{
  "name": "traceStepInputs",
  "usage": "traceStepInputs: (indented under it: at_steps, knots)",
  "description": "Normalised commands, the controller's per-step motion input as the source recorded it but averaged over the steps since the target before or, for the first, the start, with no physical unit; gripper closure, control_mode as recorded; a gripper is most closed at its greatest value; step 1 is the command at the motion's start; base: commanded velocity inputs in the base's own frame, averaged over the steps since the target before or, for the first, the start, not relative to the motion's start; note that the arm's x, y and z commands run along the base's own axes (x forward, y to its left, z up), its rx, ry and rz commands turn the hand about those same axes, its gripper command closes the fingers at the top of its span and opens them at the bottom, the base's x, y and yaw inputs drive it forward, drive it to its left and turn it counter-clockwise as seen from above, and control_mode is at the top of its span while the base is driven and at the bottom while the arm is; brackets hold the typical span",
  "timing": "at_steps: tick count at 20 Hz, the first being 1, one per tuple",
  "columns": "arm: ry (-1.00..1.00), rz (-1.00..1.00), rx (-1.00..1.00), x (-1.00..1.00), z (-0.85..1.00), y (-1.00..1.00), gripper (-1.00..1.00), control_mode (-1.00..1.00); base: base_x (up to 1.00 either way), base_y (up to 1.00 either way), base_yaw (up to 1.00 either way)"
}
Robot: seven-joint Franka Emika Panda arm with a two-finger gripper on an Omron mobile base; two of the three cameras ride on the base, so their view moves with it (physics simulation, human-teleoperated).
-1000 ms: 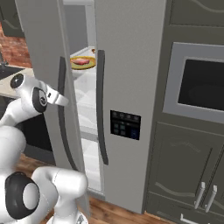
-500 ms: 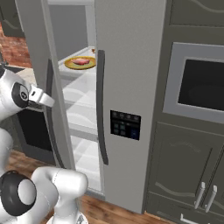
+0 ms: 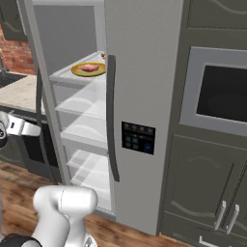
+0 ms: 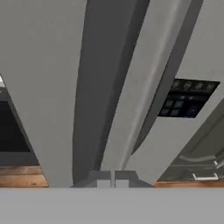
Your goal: Retrieve the steak from the fridge and place it on the saucepan with marinade on the stove.
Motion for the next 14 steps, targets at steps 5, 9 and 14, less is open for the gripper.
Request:
traceStepInputs:
  at_steps: [5,9,14]
  knots:
    - [-0.09,0.05,0.0,-0.64,0.33,-0.44,1.0,-1.0,0.0,0.0,0.0]
    - [0.0,0.03,0.0,-0.39,0.44,-0.45,1.0,-1.0,0.0,0.0,0.0]
    - [-0.02,0.04,0.0,-0.67,0.59,-0.44,1.0,-1.0,0.0,0.0,0.0]
